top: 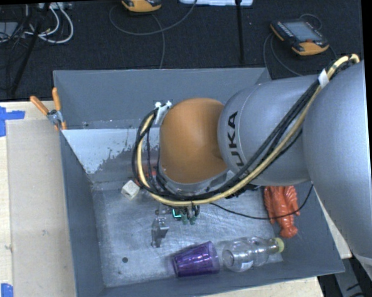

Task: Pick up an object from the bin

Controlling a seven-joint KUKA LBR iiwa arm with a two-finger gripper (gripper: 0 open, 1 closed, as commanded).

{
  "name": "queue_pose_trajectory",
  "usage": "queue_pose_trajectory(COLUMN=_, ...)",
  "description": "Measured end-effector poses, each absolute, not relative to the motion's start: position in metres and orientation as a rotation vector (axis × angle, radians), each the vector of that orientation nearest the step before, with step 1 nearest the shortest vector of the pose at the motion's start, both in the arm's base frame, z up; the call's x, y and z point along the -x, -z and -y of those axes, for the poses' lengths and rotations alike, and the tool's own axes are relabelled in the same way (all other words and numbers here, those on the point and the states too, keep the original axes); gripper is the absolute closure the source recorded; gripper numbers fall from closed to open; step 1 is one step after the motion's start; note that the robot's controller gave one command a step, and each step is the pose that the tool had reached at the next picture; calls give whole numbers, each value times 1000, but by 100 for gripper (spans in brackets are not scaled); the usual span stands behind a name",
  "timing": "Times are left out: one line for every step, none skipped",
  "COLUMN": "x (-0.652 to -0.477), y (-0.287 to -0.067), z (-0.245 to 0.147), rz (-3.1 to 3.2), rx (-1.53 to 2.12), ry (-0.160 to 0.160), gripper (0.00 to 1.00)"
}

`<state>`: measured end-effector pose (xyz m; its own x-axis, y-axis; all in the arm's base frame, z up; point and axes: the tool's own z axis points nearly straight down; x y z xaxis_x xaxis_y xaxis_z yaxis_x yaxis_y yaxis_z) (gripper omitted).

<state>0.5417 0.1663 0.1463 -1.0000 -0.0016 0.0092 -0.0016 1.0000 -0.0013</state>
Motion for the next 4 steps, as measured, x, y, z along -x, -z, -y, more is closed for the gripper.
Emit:
queue_pose_trajectory(x=-544, y=-150, z=-166, rz=3139, rx=3, ry=0, gripper=0)
queue_pose_trajectory(x=-508, y=-140, z=-115, rz=3136, rx=-149, ry=0, gripper=0)
queue_pose_trajectory(x=-506, y=-131, z=-79, rz=3138, rx=-77, ry=1, gripper=0)
queue_pose_trajectory(x=-484, y=-144, z=-69, rz=3114, rx=-381, ry=0, gripper=0)
